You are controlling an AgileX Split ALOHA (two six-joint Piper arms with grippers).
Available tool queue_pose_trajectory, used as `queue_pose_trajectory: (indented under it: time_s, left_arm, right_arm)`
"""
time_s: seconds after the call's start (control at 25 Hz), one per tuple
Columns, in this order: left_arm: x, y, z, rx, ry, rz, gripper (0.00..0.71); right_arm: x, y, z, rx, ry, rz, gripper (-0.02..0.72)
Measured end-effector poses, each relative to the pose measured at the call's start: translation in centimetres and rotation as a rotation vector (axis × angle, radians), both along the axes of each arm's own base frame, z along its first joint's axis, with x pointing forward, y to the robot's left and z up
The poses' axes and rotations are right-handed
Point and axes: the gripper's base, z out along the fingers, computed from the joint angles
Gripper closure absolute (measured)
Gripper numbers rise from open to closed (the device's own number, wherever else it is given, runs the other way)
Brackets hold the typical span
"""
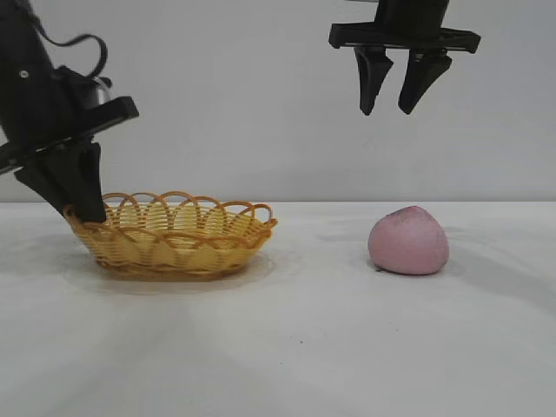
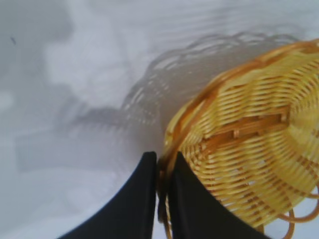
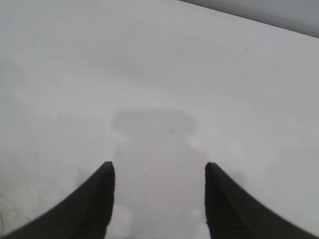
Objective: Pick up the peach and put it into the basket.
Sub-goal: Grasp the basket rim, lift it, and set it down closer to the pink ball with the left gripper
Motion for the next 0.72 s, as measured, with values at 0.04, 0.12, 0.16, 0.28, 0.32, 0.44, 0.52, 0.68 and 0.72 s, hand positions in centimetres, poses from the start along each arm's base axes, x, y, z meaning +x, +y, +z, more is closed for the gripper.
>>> queue_pose_trajectory:
  time_s: [0.04, 0.12, 0.16, 0.28, 0.32, 0.44, 0.52, 0.68, 0.72]
  left_arm:
    - [-0.3, -0.7, -0.2, 0.002, -0.005, -0.011, 0.71]
    - [-0.7, -1.6, -0.2, -0.005, -0.006, -0.025, 0.71]
    - [-0.8, -1.8, -0.2, -0.011, -0.005, -0.023, 0.71]
    - [-0.9, -1.8, -0.4, -0.008, -0.009, -0.015, 0.71]
    - [-1.0, -1.8, -0.5, -0.008, -0.004, -0.013, 0.71]
    - [-1.4, -1.7, -0.9, -0.012, 0.018, -0.005, 0.71]
    - [-1.7, -1.6, -1.2, -0.015, 0.033, 0.004, 0.71]
    - [-1.8, -1.6, -1.3, -0.013, 0.038, -0.019, 0.642]
    - [-1.9, -1.7, -1.3, -0.015, 0.043, -0.025, 0.642]
  right_arm:
    - [0.0, 0.0, 0.0, -0.002, 0.005, 0.0, 0.357]
    - [-0.1, 0.0, -0.1, -0.004, 0.011, 0.0, 0.357]
    - [-0.1, 0.0, -0.1, -0.006, 0.015, 0.0, 0.357]
    - [-0.1, -0.1, -0.1, -0.007, 0.018, 0.0, 0.357]
    - [-0.1, -0.1, -0.1, -0.007, 0.018, 0.0, 0.357]
    - [-0.2, -0.1, -0.1, -0.007, 0.019, 0.0, 0.357]
    - [-0.2, -0.1, -0.1, -0.007, 0.019, 0.0, 0.357]
    - [-0.2, -0.1, -0.1, -0.007, 0.019, 0.0, 0.357]
    - [-0.2, -0.1, -0.1, -0.007, 0.019, 0.0, 0.357]
